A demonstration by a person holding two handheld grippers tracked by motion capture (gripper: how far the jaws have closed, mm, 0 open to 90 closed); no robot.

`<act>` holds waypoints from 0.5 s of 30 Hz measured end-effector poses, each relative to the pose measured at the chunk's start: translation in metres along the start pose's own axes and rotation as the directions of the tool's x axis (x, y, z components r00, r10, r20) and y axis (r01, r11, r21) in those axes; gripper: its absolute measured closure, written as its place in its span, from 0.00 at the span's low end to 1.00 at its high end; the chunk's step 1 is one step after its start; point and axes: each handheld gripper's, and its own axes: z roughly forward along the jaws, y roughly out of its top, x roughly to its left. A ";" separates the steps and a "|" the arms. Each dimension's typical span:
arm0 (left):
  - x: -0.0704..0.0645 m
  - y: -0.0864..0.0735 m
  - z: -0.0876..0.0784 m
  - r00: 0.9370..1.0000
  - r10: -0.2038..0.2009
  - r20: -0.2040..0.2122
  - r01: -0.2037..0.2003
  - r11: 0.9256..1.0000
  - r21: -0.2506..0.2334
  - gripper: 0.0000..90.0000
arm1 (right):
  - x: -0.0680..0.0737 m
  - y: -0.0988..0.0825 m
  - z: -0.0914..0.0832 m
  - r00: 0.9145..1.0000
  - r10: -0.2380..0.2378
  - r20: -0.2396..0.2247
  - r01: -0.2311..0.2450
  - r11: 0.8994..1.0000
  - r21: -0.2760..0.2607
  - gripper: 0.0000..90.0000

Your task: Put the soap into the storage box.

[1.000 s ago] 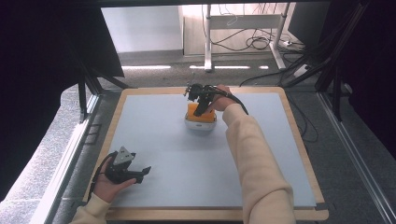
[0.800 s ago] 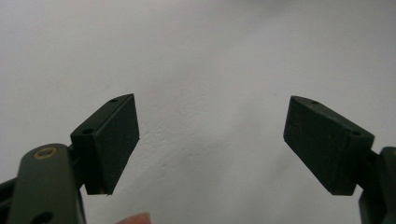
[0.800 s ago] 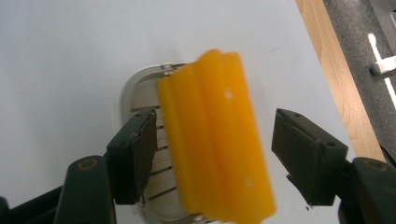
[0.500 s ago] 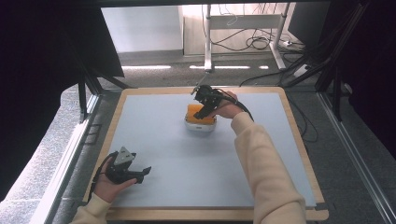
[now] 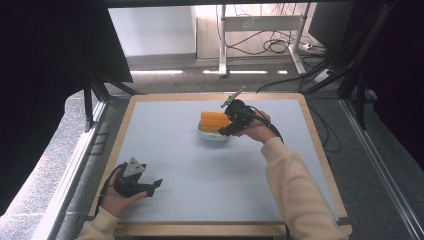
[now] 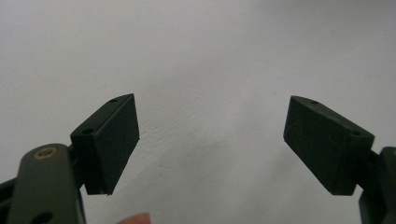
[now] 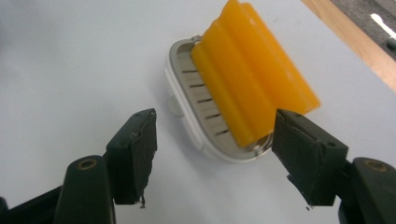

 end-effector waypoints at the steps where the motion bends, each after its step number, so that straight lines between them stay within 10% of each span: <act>1: 0.000 0.000 0.000 1.000 -0.001 -0.001 0.001 1.000 0.000 0.20 | 0.001 -0.005 -0.002 1.000 -0.001 -0.010 0.001 1.000 -0.012 0.35; 15: 0.000 -0.001 0.001 1.000 -0.013 -0.006 0.013 1.000 0.001 0.20 | 0.032 -0.089 -0.030 0.999 0.042 0.002 -0.042 0.991 -0.127 0.33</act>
